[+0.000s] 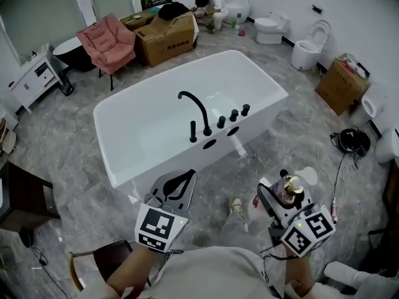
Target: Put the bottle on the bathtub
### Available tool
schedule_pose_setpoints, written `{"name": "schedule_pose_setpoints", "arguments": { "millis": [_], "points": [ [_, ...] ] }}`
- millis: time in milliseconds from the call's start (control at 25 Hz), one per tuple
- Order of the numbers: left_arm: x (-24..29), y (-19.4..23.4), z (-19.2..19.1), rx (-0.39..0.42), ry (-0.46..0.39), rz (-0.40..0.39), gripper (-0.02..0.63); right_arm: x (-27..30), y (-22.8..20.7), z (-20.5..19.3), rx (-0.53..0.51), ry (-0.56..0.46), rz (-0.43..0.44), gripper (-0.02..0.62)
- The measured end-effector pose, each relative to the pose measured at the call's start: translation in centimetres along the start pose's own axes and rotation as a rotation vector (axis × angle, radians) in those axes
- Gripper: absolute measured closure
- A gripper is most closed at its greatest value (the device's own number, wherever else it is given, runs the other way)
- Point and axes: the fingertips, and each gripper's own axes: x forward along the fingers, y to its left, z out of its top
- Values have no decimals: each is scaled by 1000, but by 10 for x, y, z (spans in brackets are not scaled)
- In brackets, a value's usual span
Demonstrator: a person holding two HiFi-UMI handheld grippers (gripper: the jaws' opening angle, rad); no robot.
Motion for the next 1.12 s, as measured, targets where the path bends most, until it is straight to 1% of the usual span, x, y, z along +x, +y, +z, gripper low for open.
{"name": "schedule_pose_setpoints", "arguments": {
  "millis": [200, 280, 360, 400, 520, 640, 840, 960, 1120],
  "points": [
    [67, -2, 19, 8, 28, 7, 588, 35, -65, 27, -52, -3, 102, 253],
    [93, 3, 23, -17, 51, 16, 588, 53, -90, 40, -82, 3, 136, 253],
    [117, 12, 28, -58, 68, 40, 588, 73, -114, 52, -113, 4, 175, 253],
    [129, 17, 32, -64, 74, 54, 588, 82, -124, 57, -124, 4, 197, 253],
    [160, 26, 40, -48, 97, 94, 588, 110, -151, 68, -150, 14, 272, 253],
    [192, 32, 42, -49, 123, 133, 588, 139, -178, 71, -179, 33, 339, 253],
    [231, 50, 40, -85, 157, 206, 588, 183, -210, 73, -238, 59, 448, 253],
    [248, 61, 37, -99, 181, 249, 588, 208, -224, 71, -258, 66, 516, 253],
    [260, 85, 27, -93, 198, 327, 588, 245, -236, 59, -285, 61, 594, 253]
  ]
}}
